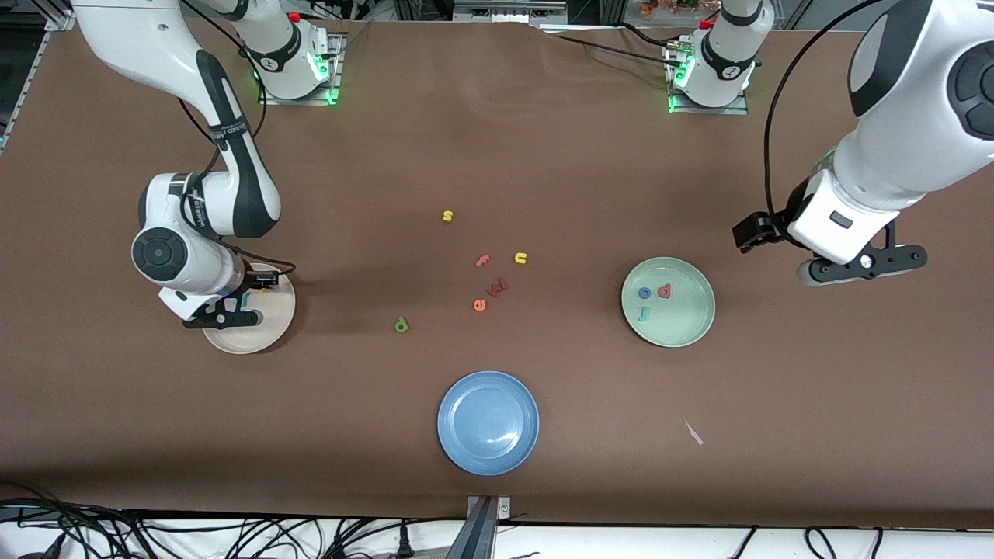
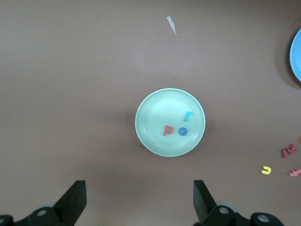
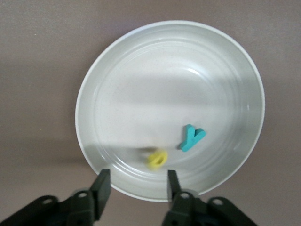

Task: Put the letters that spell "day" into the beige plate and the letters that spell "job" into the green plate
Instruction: 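Return the left arm to rest while the right gripper reaches the green p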

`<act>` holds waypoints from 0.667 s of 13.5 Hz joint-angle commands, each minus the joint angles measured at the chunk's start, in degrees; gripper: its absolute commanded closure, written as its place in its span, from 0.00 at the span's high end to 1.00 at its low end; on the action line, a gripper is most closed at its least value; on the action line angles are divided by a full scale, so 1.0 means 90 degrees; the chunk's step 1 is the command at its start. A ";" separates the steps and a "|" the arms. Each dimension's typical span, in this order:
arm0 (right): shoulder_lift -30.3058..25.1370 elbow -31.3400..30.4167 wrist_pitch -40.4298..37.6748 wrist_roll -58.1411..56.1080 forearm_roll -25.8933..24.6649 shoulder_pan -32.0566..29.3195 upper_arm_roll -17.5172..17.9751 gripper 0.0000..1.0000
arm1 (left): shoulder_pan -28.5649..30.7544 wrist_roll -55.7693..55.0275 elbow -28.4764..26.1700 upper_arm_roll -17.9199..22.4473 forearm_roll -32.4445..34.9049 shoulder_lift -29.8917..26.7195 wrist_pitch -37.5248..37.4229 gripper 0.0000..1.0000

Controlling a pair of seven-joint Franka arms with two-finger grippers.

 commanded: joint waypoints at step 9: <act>0.0267 0.1079 -0.0558 0.0112 0.0053 0.0311 0.0710 1.00 | -0.0030 0.1079 -0.2879 0.0894 -0.0565 -0.2206 0.1621 1.00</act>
